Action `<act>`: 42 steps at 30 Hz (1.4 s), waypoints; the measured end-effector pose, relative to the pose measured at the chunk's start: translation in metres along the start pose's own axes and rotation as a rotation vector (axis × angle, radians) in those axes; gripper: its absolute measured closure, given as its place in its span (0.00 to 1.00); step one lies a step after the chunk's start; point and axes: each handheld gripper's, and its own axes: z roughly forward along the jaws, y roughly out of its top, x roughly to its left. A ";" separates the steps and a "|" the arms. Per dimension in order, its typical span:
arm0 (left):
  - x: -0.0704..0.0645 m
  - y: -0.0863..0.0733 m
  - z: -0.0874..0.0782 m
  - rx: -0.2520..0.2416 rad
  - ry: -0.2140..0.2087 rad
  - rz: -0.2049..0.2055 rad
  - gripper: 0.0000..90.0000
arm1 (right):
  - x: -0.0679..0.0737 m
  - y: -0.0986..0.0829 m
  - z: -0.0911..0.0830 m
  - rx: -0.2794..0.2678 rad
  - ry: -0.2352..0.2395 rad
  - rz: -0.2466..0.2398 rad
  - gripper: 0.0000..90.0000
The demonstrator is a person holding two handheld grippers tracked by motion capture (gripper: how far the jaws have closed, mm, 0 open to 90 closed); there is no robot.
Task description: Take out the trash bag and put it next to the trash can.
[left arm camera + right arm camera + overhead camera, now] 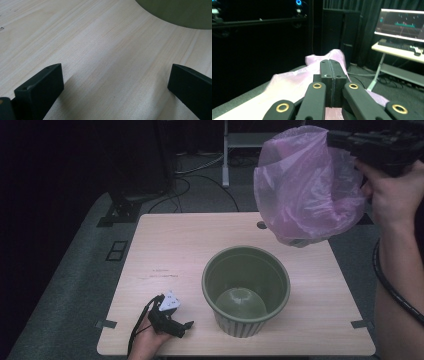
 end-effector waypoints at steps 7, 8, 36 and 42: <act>0.000 0.000 0.000 0.000 0.000 0.000 0.00 | -0.029 -0.043 0.031 0.054 -0.056 0.041 1.00; 0.000 0.000 0.000 0.000 0.000 0.000 0.00 | -0.032 -0.050 0.035 0.060 -0.060 0.045 1.00; 0.000 0.000 0.000 -0.002 0.001 0.001 0.00 | -0.031 -0.121 0.092 0.146 -0.045 0.086 0.68; 0.000 0.000 0.000 -0.002 0.002 0.001 0.00 | -0.026 -0.130 0.075 0.151 -0.043 0.052 0.42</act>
